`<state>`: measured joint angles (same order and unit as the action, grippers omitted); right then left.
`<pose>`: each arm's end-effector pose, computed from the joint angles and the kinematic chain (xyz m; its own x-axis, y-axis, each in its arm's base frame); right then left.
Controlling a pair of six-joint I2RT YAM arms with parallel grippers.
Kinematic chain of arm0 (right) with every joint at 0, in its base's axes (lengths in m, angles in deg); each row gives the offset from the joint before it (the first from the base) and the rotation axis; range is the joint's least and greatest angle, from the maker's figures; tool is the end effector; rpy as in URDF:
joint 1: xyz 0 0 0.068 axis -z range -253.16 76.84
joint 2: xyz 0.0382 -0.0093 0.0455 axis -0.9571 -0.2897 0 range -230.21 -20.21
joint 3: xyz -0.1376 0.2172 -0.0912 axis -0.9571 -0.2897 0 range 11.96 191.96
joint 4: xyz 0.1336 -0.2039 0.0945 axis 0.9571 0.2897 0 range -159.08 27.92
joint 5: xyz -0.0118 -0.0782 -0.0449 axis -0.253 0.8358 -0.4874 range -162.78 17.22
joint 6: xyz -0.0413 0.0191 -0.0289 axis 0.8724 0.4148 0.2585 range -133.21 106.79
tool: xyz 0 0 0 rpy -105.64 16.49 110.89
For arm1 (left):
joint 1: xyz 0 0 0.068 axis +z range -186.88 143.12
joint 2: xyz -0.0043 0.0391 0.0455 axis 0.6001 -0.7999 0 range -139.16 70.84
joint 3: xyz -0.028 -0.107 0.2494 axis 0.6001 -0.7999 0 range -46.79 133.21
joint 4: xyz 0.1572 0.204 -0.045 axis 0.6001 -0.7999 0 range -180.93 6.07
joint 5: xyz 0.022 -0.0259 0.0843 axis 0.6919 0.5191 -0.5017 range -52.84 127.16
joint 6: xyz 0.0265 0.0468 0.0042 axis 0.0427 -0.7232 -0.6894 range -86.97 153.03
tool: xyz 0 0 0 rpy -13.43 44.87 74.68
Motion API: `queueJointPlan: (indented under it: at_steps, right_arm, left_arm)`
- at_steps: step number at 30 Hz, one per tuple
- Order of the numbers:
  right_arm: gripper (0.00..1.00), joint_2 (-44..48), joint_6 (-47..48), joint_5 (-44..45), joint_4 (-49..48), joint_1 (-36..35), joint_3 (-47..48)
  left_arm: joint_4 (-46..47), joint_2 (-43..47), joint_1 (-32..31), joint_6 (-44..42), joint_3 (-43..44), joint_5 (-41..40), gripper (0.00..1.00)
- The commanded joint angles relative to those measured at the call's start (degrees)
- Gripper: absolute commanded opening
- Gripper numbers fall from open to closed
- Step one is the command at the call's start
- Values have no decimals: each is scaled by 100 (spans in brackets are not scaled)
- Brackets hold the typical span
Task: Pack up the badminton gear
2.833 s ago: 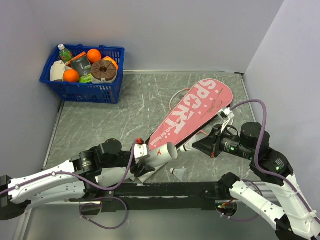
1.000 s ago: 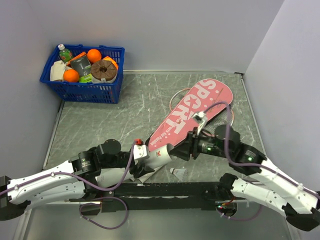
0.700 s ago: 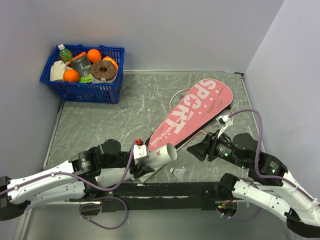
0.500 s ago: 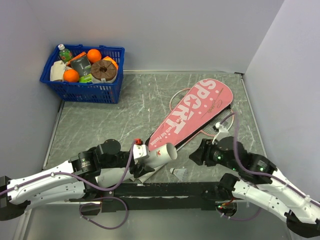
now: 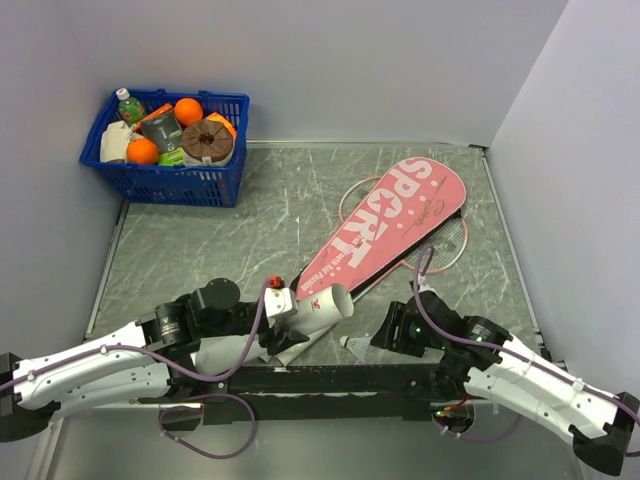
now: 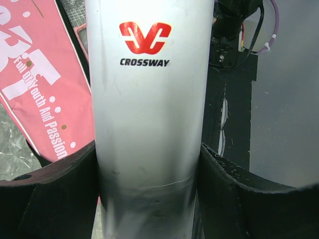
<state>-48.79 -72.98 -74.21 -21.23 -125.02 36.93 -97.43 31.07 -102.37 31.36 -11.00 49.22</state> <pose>0.0640 0.0828 0.1985 -0.9308 0.2131 -0.2969 0.0166 0.8362 0.5481 0.0635 -0.1572 0.2926 -0.0961 0.2797 -0.9553 0.9757 0.2163 -0.0348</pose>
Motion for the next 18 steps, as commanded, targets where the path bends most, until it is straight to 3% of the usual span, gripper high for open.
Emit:
queueJointPlan:
  at_steps: [1,18]
  right_arm:
    - [63,107,-816,-366,-988,9,-352]
    - [56,-218,-1432,-287,-2272,9,-950]
  left_arm:
    - [348,127,-7,97,227,-54,1]
    - [330,83,-16,79,218,-19,1]
